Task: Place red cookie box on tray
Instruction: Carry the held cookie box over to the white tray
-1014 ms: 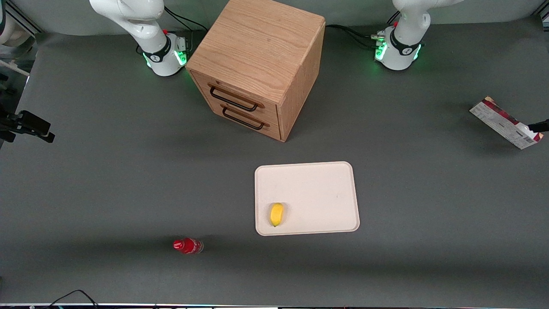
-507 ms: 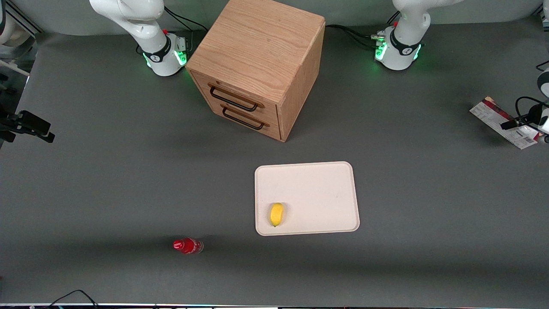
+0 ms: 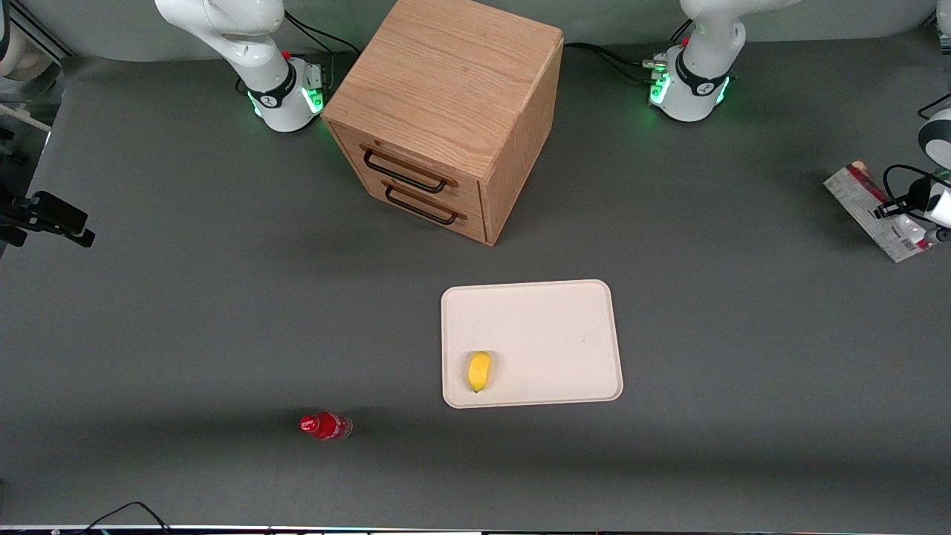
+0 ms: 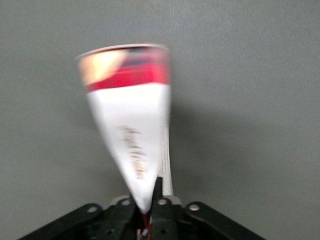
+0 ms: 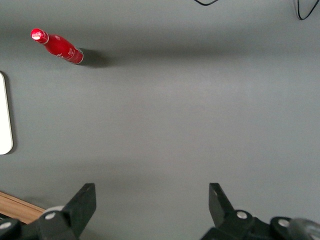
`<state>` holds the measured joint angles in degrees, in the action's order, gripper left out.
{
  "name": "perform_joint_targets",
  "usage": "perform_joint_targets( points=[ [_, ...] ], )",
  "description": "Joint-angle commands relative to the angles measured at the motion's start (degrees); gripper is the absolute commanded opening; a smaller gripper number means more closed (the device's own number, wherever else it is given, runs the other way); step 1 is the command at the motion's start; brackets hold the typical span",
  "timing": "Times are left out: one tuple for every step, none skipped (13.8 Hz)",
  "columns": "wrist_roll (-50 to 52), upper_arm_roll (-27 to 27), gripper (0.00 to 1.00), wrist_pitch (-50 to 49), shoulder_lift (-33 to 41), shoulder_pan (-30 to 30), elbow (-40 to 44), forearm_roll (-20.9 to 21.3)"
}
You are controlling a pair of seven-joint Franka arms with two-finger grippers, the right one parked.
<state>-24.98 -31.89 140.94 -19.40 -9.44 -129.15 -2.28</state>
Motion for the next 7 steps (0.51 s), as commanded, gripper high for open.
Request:
perform_joint_targets(
  points=[
    [-1.82, -0.02, 0.0, -7.22, 2.44, 0.12, 3.53, -2.03],
    [-1.91, 0.07, 0.0, -11.78, 2.7, 0.39, 6.68, -2.03],
    [-2.0, 0.25, 0.0, -16.53, 2.88, 0.56, 10.19, -2.03],
    [-2.0, 0.68, 0.0, -21.18, 3.05, 0.83, 14.23, -2.03],
    [-1.91, 2.25, 0.0, -27.06, 3.4, 1.09, 19.14, -1.85],
    [-1.91, 4.27, 0.0, -32.95, 3.75, 1.09, 23.89, -1.33],
    [-1.91, 6.03, 0.0, -38.84, 3.93, 1.09, 29.16, -1.15]
  ],
)
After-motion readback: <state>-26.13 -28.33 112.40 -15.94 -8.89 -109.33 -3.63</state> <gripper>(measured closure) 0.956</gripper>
